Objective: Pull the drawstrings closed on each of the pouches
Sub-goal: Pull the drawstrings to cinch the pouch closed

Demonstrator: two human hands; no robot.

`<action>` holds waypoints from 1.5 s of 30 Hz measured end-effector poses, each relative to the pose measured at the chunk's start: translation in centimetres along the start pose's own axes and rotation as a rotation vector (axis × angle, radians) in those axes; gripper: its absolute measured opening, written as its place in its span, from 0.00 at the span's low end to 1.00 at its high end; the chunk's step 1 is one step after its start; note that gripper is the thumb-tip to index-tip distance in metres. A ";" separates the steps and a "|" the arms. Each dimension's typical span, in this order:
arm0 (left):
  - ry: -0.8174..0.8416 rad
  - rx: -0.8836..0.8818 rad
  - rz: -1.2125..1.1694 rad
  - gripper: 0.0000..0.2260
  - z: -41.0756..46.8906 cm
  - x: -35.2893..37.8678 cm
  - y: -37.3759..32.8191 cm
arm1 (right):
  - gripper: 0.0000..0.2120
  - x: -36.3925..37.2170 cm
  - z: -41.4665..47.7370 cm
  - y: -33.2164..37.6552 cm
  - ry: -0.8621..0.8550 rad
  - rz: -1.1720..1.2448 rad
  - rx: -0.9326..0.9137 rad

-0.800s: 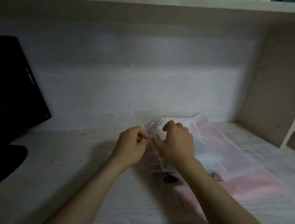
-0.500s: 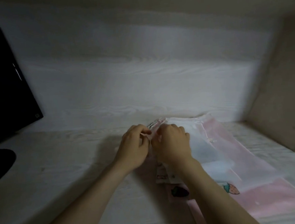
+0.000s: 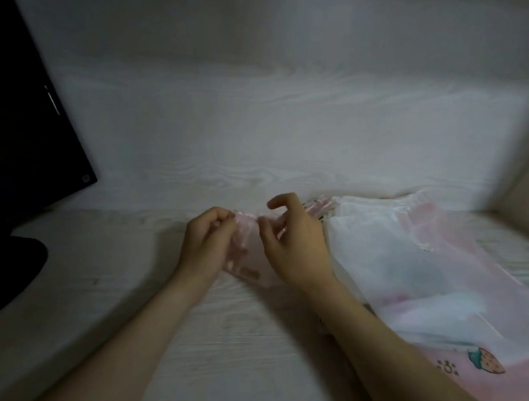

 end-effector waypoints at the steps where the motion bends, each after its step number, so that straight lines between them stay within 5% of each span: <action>1: -0.016 -0.020 -0.021 0.08 0.1 -0.3 0.3 | 0.12 0.3 -0.5 -0.4 -0.033 0.039 0.053; 7: -0.023 -0.197 -0.217 0.05 0.5 -0.8 2.0 | 0.16 1.9 -1.5 -3.1 0.018 0.308 0.391; 11: -0.005 -0.236 -0.330 0.12 0.6 -1.2 2.3 | 0.10 2.9 -1.4 -3.2 0.063 0.301 0.346; 15: 0.069 -0.257 -0.424 0.08 0.9 -1.4 2.1 | 0.08 2.2 -1.3 -3.3 0.017 0.237 0.289; 22: 0.040 -0.231 -0.325 0.11 1.5 -1.7 3.0 | 0.04 1.8 -1.8 -3.4 -0.053 0.402 0.349; 27: 0.037 -0.155 -0.256 0.08 1.2 -1.3 3.5 | 0.15 1.4 -2.6 -2.9 -0.046 0.665 0.484; 30: 0.006 -0.193 -0.276 0.09 1.0 -1.3 3.4 | 0.18 1.3 -2.6 -2.8 -0.027 0.648 0.450; 35: 0.024 -0.246 -0.221 0.17 0.9 -1.0 3.5 | 0.09 1.5 -2.7 -2.7 -0.034 0.577 0.396; 45: 0.023 -0.030 -0.040 0.10 0.7 -1.4 3.2 | 0.10 0.3 -3.1 -1.7 -0.093 0.573 0.413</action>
Point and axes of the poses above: each hand's wrist, its own z-axis towards the middle knuckle, its own x-axis out of the palm, y = z × x, the point moved 5 cm from there along z, towards the middle knuckle, and after that the axes turned 5 degrees about -x, right-handed, at the moved point
